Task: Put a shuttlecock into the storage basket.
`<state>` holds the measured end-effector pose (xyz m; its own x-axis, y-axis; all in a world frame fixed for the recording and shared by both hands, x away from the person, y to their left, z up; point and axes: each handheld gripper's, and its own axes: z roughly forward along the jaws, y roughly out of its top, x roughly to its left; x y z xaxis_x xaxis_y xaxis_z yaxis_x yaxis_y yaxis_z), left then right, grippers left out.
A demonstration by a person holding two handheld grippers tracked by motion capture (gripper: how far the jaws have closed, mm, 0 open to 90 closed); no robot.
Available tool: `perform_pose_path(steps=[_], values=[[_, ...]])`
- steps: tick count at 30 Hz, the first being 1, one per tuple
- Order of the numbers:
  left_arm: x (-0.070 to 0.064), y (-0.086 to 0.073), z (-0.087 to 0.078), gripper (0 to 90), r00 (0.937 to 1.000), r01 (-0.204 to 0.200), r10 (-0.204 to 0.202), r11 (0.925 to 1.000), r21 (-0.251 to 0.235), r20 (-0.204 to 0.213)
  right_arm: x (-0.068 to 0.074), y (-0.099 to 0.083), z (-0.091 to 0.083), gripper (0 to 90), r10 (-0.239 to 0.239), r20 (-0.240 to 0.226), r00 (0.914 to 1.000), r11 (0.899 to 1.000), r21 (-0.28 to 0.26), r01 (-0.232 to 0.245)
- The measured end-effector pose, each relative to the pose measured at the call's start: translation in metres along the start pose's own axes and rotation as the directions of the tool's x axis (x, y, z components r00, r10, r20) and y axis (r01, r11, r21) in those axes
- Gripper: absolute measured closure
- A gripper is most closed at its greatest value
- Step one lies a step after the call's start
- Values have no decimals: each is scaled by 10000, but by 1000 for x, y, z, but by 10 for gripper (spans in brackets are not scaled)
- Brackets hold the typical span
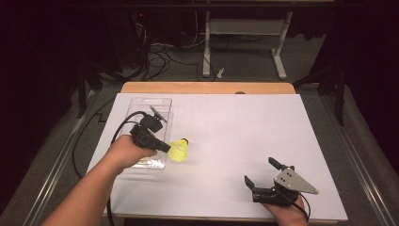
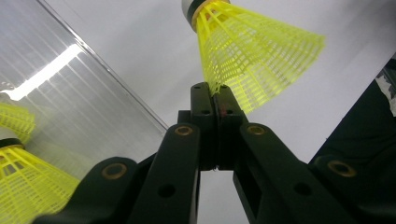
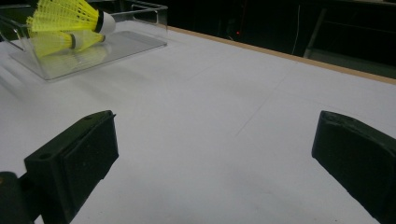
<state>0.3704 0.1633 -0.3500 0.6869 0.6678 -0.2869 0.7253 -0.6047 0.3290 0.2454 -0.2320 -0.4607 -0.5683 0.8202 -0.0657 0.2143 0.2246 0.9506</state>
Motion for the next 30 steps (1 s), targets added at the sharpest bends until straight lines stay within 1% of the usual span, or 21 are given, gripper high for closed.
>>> perform_pose_path(steps=[4,6,11,16,19,20,23,30], values=[[2,-1,-7,894,10000,54,-54,10000,-32,-41,0,0,0,9,-1,-4,10000,10000,2,1],[3,-2,-9,894,9999,124,-125,9998,-130,-86,0,0,0,10,-11,-13,10000,10000,10,11],[6,-4,-17,894,9999,93,-96,9997,-222,-144,0,0,0,10,-1,-8,10000,10000,11,1],[10,-7,-26,894,9993,223,-233,9992,-343,-292,0,0,0,10,-4,-5,10000,10000,8,4],[14,-10,-30,894,9983,382,-400,9984,-413,-435,0,0,0,10,-9,-8,10000,10000,-1,9],[16,-12,-30,894,9977,481,-501,9979,-442,-454,0,0,0,10,-12,-10,10000,10000,-7,12],[21,-15,-32,894,9968,595,-616,9973,-420,-504,0,1,0,10,-11,-6,10000,10000,-24,11],[32,-25,-38,894,9932,961,-997,9936,-594,-606,0,0,0,10,-11,-14,10000,10000,-11,11]])
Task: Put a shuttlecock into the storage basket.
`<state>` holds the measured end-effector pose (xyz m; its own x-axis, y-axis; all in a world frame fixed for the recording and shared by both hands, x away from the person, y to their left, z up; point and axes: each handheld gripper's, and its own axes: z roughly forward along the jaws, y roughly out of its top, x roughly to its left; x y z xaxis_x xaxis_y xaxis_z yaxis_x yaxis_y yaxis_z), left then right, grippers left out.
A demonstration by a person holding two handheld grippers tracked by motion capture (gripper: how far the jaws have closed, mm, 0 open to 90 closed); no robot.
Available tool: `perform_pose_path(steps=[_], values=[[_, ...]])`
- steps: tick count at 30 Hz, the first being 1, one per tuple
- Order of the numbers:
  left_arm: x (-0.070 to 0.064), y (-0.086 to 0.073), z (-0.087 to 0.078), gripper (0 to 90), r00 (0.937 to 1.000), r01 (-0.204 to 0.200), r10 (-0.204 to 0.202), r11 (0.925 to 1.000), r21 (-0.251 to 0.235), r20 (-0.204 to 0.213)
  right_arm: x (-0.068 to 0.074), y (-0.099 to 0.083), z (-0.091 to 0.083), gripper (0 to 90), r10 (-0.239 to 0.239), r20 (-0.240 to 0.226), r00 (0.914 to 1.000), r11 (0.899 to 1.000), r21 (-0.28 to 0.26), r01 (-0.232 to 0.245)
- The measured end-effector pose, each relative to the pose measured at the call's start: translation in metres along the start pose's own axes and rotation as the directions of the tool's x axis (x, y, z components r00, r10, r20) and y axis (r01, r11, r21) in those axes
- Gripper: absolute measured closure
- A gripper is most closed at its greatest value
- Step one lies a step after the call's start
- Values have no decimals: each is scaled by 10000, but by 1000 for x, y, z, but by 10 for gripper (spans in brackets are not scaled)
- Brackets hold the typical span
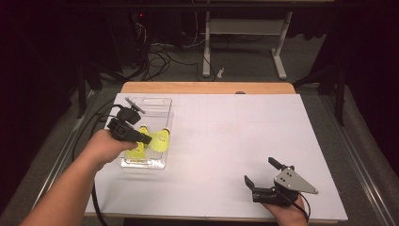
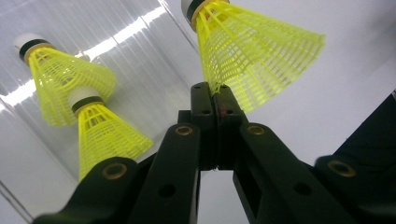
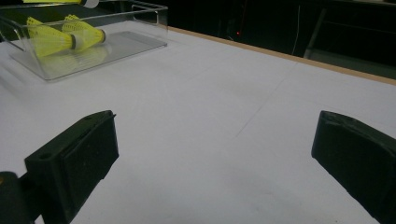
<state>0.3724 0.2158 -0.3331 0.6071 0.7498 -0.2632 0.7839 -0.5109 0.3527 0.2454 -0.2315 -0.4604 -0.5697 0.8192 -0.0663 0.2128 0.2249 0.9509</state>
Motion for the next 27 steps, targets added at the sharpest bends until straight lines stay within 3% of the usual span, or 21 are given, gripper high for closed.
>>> perform_pose_path(steps=[16,27], values=[[17,-14,3,894,9988,488,-488,9988,-7,-65,0,0,0,10,-18,4,10000,10000,23,18],[23,-11,3,894,9967,806,-807,9967,-53,-88,0,0,0,10,18,15,10000,10000,14,-18]])
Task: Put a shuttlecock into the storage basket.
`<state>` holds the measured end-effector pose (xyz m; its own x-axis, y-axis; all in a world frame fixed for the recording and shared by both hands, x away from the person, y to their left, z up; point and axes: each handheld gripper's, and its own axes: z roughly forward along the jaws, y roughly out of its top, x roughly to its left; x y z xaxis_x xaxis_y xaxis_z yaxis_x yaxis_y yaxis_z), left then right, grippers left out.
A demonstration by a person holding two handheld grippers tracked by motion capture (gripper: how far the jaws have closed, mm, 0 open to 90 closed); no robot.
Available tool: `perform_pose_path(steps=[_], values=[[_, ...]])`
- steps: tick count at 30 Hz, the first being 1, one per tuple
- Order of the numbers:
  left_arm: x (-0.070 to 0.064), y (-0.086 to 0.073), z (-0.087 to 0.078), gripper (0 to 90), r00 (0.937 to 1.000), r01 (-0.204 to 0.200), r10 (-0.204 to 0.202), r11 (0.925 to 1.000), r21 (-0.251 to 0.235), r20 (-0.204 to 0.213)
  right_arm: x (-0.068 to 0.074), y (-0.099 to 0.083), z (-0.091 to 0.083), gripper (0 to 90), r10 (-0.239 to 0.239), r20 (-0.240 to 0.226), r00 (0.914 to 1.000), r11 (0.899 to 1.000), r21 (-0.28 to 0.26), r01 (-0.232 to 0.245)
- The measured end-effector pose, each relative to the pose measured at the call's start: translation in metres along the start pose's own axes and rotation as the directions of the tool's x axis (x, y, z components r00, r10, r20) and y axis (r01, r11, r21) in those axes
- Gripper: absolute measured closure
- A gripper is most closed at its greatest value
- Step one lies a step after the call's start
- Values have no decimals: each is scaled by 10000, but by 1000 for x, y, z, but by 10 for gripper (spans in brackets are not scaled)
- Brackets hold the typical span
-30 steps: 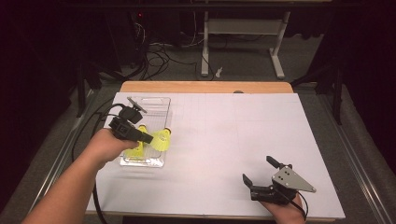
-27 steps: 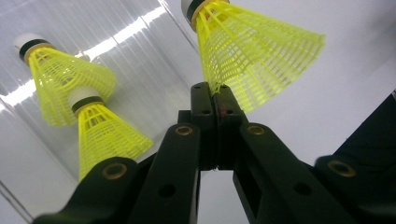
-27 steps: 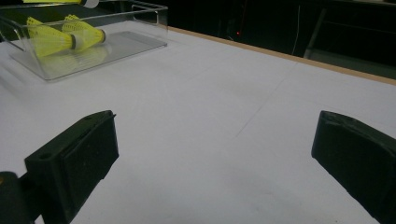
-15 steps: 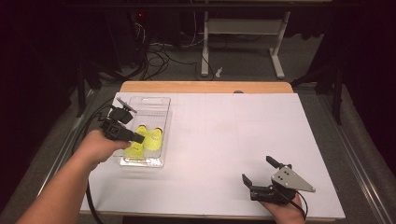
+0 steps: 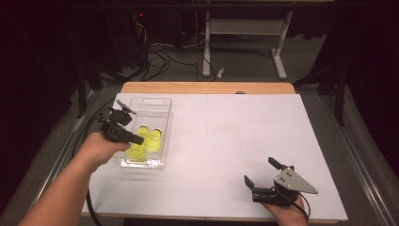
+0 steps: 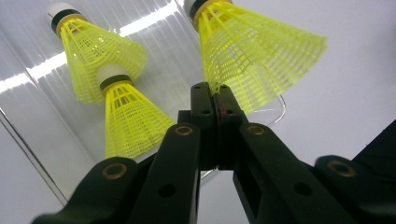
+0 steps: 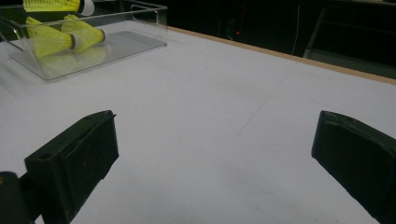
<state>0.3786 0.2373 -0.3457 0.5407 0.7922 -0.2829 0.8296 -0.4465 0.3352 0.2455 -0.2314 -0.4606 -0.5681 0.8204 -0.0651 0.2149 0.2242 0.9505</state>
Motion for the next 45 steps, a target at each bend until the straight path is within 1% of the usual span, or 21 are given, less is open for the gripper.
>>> perform_pose_path(steps=[6,8,9,12,15,16,18,21,24,29,30,32,35,40,44,45], values=[[1,12,-8,894,9997,205,-207,9997,-107,-155,0,0,0,10,-11,-36,10000,10000,5,11],[3,16,-8,894,9995,252,-253,9997,-60,-210,0,0,0,10,24,-29,10000,10000,-3,-24],[4,17,-7,894,9995,268,-270,9996,-110,-161,0,0,0,10,27,-26,10000,10000,-16,-27],[7,21,-3,894,9991,391,-393,9991,-142,-132,-2,-1,0,10,46,-22,10000,10000,-24,-46],[10,25,4,894,9986,470,-471,9989,-48,-256,-2,-1,0,10,96,-50,9999,10000,-8,-96],[10,26,6,894,9985,503,-505,9987,-70,-231,-2,-1,0,10,101,-49,9999,9999,-19,-101],[11,29,10,894,9985,471,-470,9989,33,-266,-2,-1,0,10,108,-54,9999,9999,-28,-108],[10,31,16,894,9988,418,-417,9991,55,-238,-2,-1,-1,10,142,-35,9999,9999,-30,-142],[11,32,20,893,9986,433,-430,9990,94,-321,-2,-1,0,10,157,-41,9999,9999,-31,-157],[15,30,24,894,9981,571,-569,9984,59,-246,-2,-2,0,10,154,-57,9999,9999,-17,-154],[16,29,25,893,9986,476,-472,9988,150,-252,-2,-2,0,10,155,-56,9999,9999,-17,-155],[16,28,27,893,9982,552,-551,9985,62,-226,-2,-2,0,10,158,-57,9999,9999,-9,-158],[19,26,31,893,9983,550,-547,9983,166,-191,-2,-2,0,11,169,-66,9998,9999,7,-169],[23,21,40,893,9975,693,-688,9972,292,-163,-2,-2,1,12,176,-74,9998,9998,19,-175],[26,17,47,893,9978,652,-647,9970,419,-129,-2,-2,0,12,183,-67,9998,9998,11,-183],[26,16,49,893,9975,708,-704,9967,396,-111,-2,-2,0,12,186,-67,9998,9998,16,-186]])
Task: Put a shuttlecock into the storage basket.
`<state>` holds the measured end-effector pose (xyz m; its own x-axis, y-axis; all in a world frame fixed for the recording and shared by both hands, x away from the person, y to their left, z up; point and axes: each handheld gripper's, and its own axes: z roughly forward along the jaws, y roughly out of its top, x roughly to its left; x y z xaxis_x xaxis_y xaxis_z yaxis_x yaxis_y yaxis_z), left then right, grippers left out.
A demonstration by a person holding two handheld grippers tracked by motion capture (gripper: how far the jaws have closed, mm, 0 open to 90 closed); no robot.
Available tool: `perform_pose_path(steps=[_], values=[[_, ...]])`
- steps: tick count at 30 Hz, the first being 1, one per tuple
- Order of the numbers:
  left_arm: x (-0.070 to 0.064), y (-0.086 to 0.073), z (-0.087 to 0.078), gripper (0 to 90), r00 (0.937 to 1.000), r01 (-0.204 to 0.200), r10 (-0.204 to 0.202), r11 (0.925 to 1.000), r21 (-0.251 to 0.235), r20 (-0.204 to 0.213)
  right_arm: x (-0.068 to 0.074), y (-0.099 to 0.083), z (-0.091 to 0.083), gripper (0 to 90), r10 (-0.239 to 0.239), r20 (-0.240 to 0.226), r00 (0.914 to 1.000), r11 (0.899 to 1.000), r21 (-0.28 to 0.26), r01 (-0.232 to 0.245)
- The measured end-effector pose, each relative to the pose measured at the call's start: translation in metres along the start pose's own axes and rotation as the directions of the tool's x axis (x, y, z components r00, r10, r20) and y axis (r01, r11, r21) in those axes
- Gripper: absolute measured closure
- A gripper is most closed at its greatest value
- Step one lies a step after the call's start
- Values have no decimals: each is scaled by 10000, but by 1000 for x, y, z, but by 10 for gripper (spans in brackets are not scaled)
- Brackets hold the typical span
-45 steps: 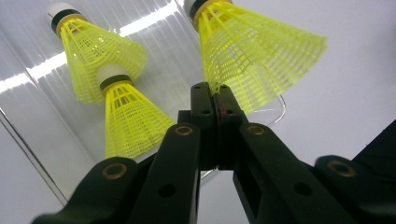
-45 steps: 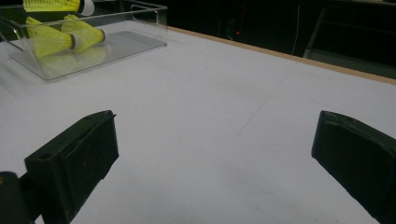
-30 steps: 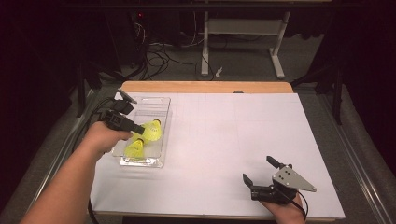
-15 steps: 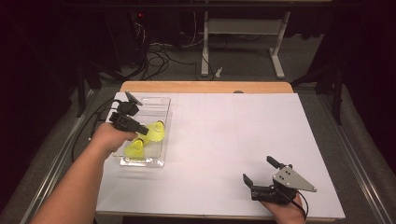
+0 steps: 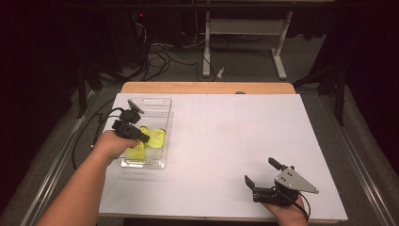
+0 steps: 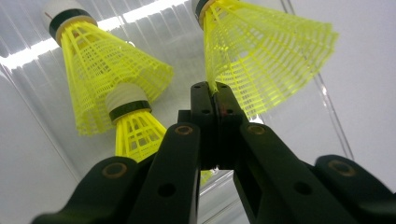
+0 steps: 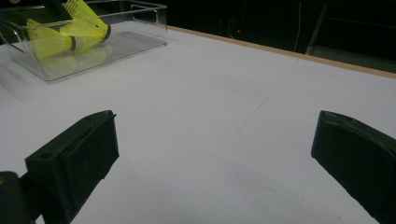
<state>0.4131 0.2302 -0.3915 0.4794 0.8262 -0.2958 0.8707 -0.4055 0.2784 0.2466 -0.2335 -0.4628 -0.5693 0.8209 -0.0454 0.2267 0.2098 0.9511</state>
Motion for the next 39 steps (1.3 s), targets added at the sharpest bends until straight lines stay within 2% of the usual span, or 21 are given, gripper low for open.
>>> perform_pose_path(steps=[10,18,26,30,39], values=[[3,-6,13,893,9999,20,-17,9996,297,-110,0,0,0,12,-5,-4,10000,10000,1,5],[7,-11,20,890,9996,258,-254,9993,282,-143,0,0,0,12,-26,-9,10000,10000,9,26],[6,-15,25,874,9995,128,-114,9989,459,-301,1,0,1,12,-67,-24,10000,10000,9,67],[6,-15,25,816,9997,188,-180,9987,481,-156,1,0,1,12,-76,-24,10000,10000,21,76],[3,-18,21,676,9997,143,-131,9983,562,-220,2,1,1,12,-84,-14,10000,10000,11,85]])
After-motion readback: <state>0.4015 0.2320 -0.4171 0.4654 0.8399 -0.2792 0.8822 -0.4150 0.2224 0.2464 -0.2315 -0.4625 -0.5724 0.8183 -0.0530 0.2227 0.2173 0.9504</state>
